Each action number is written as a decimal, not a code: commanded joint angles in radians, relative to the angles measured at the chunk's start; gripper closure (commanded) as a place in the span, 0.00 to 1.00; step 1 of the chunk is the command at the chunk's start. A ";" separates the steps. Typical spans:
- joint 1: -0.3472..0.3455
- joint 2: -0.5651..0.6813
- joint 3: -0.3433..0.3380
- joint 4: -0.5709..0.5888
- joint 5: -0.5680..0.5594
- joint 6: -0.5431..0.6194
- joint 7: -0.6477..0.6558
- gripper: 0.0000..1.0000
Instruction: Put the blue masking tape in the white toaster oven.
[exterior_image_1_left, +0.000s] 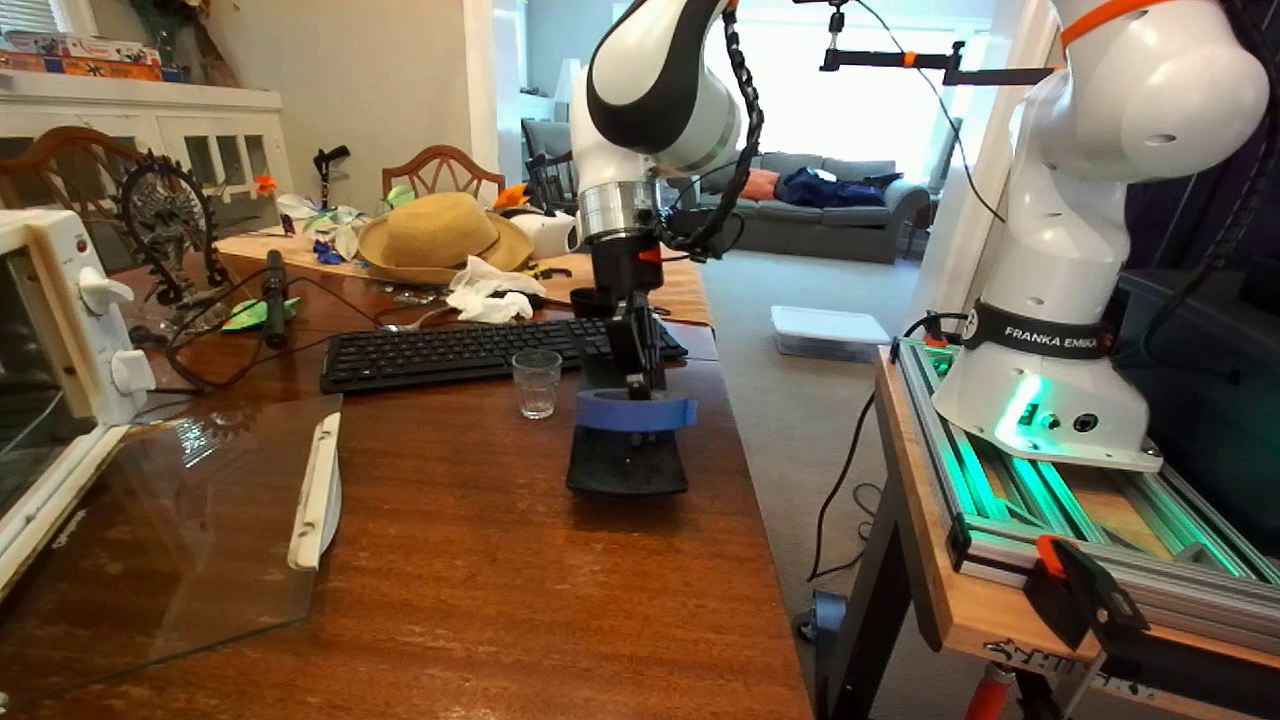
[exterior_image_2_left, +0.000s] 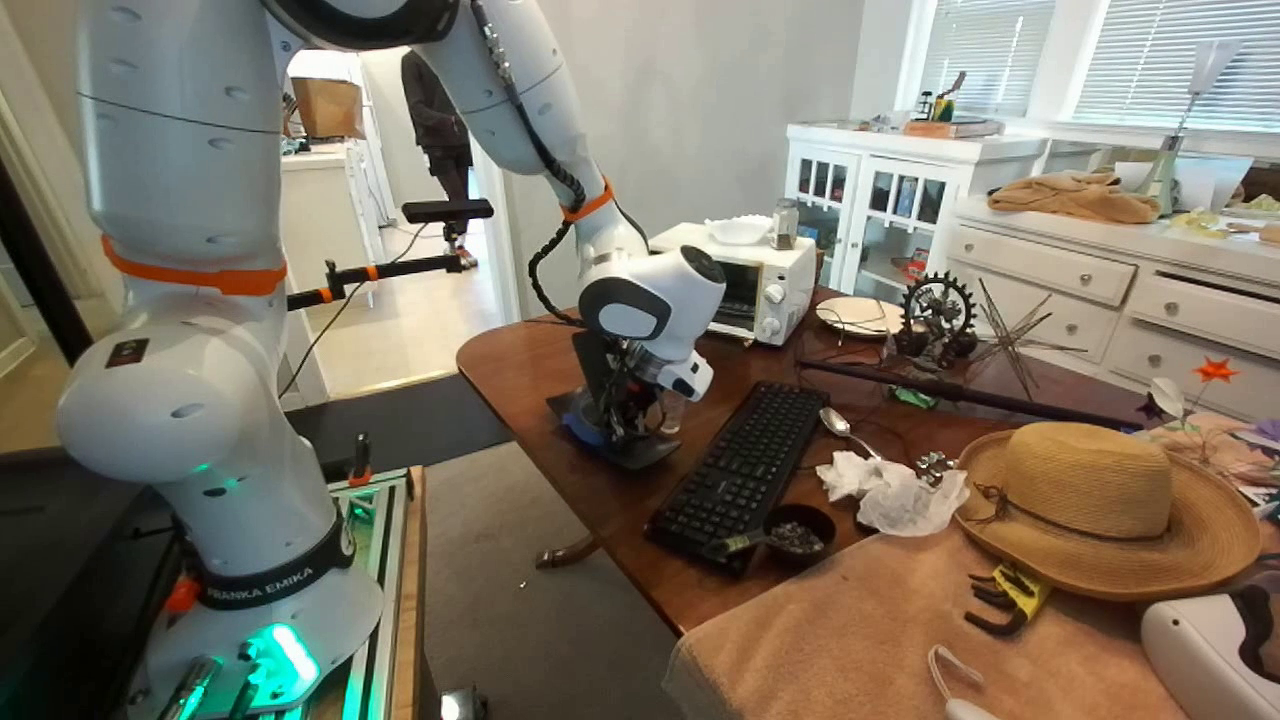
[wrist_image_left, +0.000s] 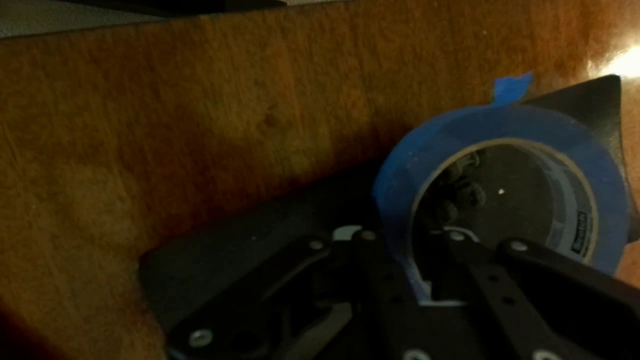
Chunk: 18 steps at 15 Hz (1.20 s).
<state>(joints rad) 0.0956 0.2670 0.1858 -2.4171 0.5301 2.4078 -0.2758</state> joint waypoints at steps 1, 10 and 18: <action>-0.009 -0.061 0.018 -0.002 -0.020 -0.042 0.014 0.95; 0.058 -0.375 0.008 0.145 -0.494 -0.367 0.291 0.95; 0.080 -0.309 0.017 0.310 -0.451 -0.214 0.338 0.81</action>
<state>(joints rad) 0.1688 -0.0418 0.2096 -2.1096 0.0812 2.1991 0.0603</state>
